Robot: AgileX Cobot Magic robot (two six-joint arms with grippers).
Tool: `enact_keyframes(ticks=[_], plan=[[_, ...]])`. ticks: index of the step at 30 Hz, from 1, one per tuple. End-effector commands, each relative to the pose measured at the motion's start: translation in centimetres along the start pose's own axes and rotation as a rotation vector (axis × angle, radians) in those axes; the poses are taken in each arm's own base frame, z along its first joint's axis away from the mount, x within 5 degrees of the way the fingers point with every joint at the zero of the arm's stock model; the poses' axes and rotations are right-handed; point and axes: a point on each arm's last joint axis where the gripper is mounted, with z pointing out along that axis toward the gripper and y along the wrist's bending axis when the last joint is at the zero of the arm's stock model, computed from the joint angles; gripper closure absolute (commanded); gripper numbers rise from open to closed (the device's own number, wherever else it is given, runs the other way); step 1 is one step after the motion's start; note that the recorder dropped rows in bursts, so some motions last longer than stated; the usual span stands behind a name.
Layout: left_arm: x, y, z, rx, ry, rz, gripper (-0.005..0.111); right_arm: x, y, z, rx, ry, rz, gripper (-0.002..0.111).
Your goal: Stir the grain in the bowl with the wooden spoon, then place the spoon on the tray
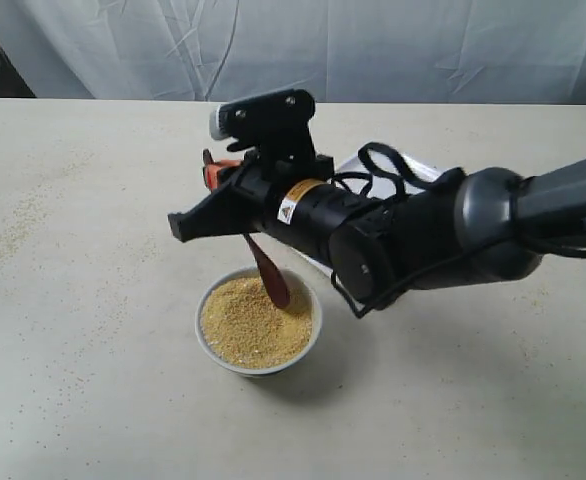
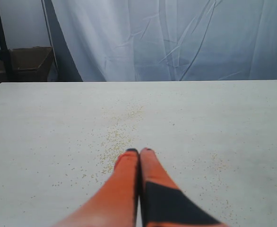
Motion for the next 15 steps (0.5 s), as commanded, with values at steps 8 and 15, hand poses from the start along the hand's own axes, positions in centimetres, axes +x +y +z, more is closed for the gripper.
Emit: enact_keyframes(ticks=[8, 15], plan=[[0.1, 0.0, 0.0, -0.001, -0.006, -0.003, 0.107, -2.9, 2.9, -2.2, -0.073, -0.092, 0.021, 0.108], [0.1, 0.0, 0.0, -0.001, -0.006, -0.003, 0.107, -1.8, 1.2, -1.5, -0.004, -0.015, -0.026, 0.108]])
